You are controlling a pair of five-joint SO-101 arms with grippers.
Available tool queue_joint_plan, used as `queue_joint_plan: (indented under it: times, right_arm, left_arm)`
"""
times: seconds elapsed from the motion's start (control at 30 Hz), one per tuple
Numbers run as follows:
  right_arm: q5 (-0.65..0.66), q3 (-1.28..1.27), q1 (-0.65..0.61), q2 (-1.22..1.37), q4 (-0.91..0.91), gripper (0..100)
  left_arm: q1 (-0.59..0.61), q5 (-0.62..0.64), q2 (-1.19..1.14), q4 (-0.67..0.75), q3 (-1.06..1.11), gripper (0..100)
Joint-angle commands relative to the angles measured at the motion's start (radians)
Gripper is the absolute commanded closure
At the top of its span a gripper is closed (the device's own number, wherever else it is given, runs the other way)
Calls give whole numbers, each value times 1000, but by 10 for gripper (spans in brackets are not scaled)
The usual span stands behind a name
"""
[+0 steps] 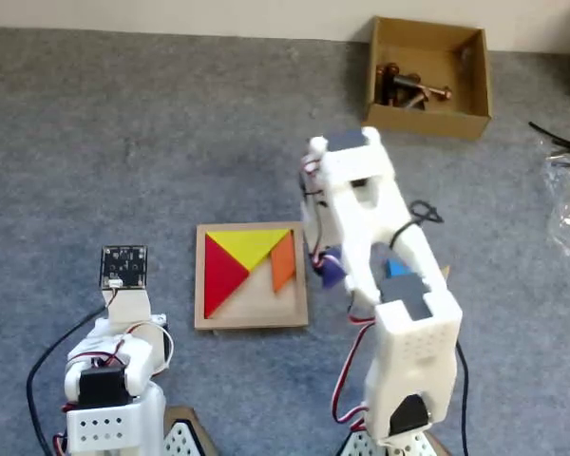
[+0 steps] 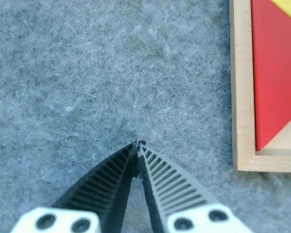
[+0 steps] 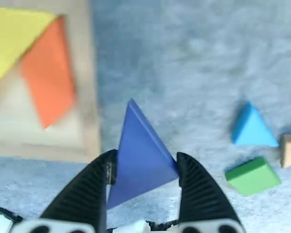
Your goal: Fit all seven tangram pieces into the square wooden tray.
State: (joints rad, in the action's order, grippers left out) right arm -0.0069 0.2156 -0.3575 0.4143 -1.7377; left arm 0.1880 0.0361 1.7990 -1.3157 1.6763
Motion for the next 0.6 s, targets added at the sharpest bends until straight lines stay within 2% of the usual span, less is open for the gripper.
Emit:
queue_joint_plan:
  times: [0.0, 0.57]
  right_arm:
    - [-8, 54, -45, -61, -22, 994]
    - [-2, 61, -70, -59, -22, 994]
  left_arm:
    - [8, 2, -7, -8, 21, 995]
    - [8, 2, -7, -8, 21, 995]
